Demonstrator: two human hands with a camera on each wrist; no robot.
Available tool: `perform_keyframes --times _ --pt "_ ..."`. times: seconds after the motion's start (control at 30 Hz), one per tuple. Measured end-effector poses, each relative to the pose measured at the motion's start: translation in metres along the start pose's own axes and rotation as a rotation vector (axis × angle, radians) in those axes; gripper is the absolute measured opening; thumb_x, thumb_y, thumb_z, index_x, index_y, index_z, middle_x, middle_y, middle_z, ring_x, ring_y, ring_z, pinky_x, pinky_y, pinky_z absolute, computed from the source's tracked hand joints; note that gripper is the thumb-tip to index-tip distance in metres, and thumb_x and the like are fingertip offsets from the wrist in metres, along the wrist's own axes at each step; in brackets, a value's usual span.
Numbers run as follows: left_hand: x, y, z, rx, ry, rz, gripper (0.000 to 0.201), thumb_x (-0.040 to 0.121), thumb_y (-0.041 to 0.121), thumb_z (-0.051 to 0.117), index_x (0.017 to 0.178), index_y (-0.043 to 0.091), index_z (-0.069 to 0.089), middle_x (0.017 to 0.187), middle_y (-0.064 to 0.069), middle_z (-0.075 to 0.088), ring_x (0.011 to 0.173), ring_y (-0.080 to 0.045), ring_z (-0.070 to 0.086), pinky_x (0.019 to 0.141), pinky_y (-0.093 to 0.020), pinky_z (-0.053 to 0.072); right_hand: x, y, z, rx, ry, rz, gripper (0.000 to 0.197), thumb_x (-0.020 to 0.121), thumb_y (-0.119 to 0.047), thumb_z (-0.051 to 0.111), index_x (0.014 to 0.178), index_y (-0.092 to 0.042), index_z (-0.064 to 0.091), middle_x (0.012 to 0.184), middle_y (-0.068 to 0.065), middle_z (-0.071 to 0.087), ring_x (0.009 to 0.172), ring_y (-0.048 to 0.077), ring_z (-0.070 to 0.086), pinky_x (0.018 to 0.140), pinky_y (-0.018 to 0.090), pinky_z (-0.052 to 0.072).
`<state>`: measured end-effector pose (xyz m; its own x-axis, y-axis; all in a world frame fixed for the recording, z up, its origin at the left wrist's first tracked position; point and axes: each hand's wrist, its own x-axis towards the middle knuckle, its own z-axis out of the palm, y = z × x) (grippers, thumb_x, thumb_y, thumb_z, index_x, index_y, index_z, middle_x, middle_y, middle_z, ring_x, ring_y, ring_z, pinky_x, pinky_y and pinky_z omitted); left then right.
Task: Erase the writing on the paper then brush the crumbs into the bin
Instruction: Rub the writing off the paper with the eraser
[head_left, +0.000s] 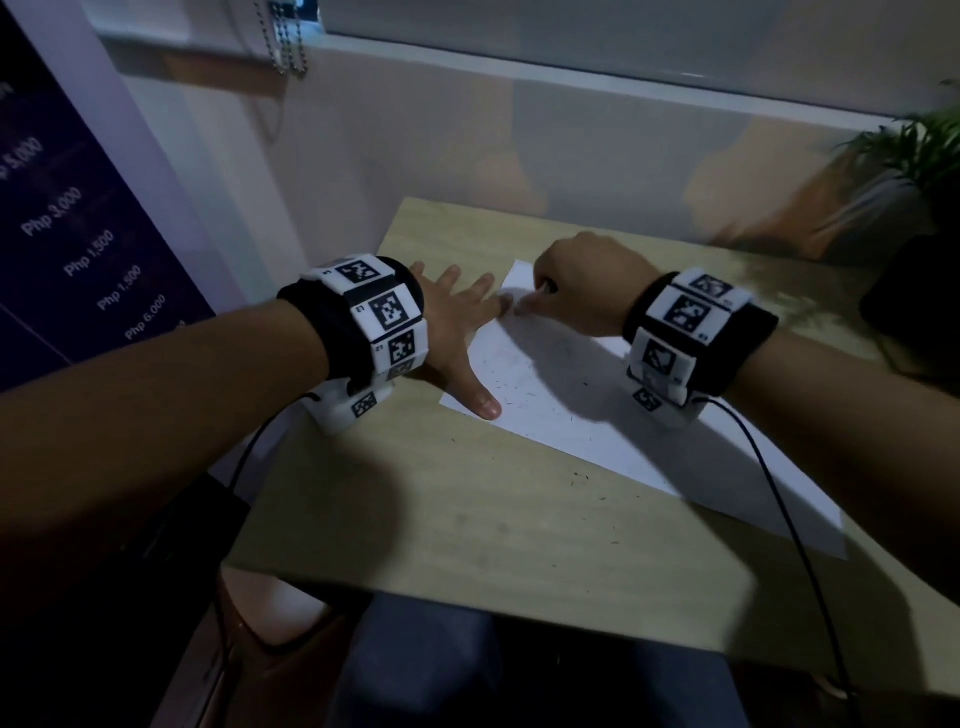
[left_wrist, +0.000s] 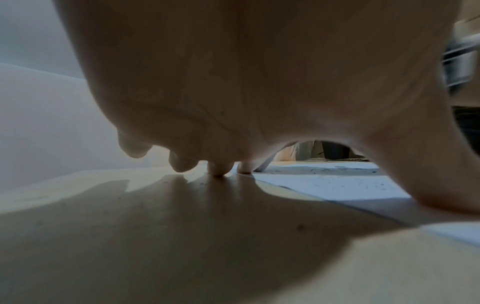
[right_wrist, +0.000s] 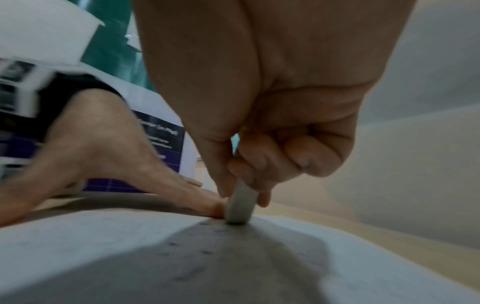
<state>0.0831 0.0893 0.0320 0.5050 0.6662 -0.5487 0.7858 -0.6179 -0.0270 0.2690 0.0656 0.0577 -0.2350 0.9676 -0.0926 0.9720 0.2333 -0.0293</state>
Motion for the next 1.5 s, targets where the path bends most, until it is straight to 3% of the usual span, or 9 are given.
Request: perform_keyframes --times 0.13,0.33,0.53,0.73,0.87,0.93,1.07,1.27,1.5 --pt "0.000 -0.002 0.000 -0.018 -0.011 0.007 0.152 0.039 0.103 0.053 0.156 0.042 -0.023 0.166 0.008 -0.029 0.154 -0.031 -0.021 0.120 -0.065 -0.011 -0.010 -0.011 -0.001 0.082 -0.078 -0.123 0.049 0.088 -0.058 0.064 0.085 -0.010 0.072 0.077 0.011 0.068 0.073 0.029 0.061 0.069 0.040 0.050" --pt "-0.001 0.000 0.000 -0.005 -0.009 -0.002 0.155 0.037 0.104 0.048 0.157 0.037 -0.024 0.165 0.008 -0.030 0.154 -0.029 -0.022 0.121 -0.064 -0.011 0.005 0.007 -0.003 0.015 -0.018 0.033 0.051 0.091 -0.056 0.063 0.079 -0.007 0.069 0.078 0.012 0.068 0.072 0.030 0.062 0.064 0.036 0.049" --pt "0.003 -0.004 0.001 -0.020 -0.013 0.018 0.155 0.034 0.106 0.050 0.155 0.045 -0.024 0.165 0.009 -0.031 0.154 -0.031 -0.021 0.121 -0.065 -0.009 -0.022 -0.014 0.000 0.087 -0.113 -0.169 0.052 0.089 -0.060 0.061 0.082 -0.010 0.070 0.073 0.008 0.065 0.069 0.025 0.057 0.064 0.035 0.045" --pt "0.004 -0.005 0.004 -0.058 -0.010 0.014 0.161 0.030 0.106 0.052 0.156 0.040 -0.025 0.164 0.010 -0.031 0.154 -0.030 -0.023 0.122 -0.065 -0.004 -0.013 0.000 -0.001 -0.048 0.014 0.039 0.049 0.093 -0.053 0.059 0.081 -0.006 0.063 0.080 0.010 0.064 0.073 0.028 0.058 0.063 0.035 0.048" --pt "0.008 -0.004 0.005 -0.062 0.010 0.017 0.151 0.044 0.097 0.063 0.157 0.042 -0.021 0.165 0.007 -0.030 0.154 -0.032 -0.022 0.122 -0.065 -0.001 -0.038 -0.030 0.010 -0.040 0.003 -0.155 0.036 0.097 -0.047 0.054 0.081 -0.016 0.058 0.074 0.000 0.057 0.067 0.022 0.052 0.055 0.031 0.036" --pt "0.009 -0.005 0.006 -0.078 0.006 0.025 0.156 0.035 0.103 0.057 0.156 0.045 -0.021 0.165 0.008 -0.031 0.154 -0.032 -0.023 0.122 -0.064 -0.002 -0.039 -0.029 0.008 0.027 -0.052 -0.183 0.038 0.093 -0.055 0.058 0.076 -0.021 0.060 0.066 -0.006 0.055 0.063 0.016 0.052 0.057 0.031 0.038" --pt "0.010 -0.005 0.007 -0.059 -0.012 0.014 0.167 0.018 0.109 0.044 0.155 0.042 -0.024 0.164 0.011 -0.031 0.154 -0.030 -0.022 0.122 -0.065 0.000 -0.028 -0.008 0.003 -0.004 0.019 -0.013 0.046 0.093 -0.057 0.057 0.071 -0.016 0.054 0.069 0.000 0.052 0.070 0.027 0.055 0.057 0.032 0.035" --pt "0.008 -0.002 0.005 -0.074 0.000 0.022 0.158 0.033 0.096 0.058 0.158 0.039 -0.022 0.165 0.006 -0.031 0.154 -0.032 -0.022 0.123 -0.061 -0.003 -0.058 -0.041 0.014 -0.033 0.003 -0.220 0.033 0.097 -0.048 0.054 0.081 -0.019 0.059 0.068 -0.005 0.047 0.067 0.021 0.050 0.059 0.033 0.037" --pt "0.007 -0.003 0.006 -0.065 0.001 0.016 0.158 0.035 0.099 0.055 0.156 0.039 -0.025 0.165 0.007 -0.031 0.154 -0.032 -0.022 0.123 -0.061 -0.002 -0.041 -0.015 0.009 -0.144 0.096 -0.053 0.038 0.099 -0.046 0.049 0.078 -0.014 0.055 0.074 0.005 0.051 0.078 0.033 0.058 0.056 0.031 0.029"
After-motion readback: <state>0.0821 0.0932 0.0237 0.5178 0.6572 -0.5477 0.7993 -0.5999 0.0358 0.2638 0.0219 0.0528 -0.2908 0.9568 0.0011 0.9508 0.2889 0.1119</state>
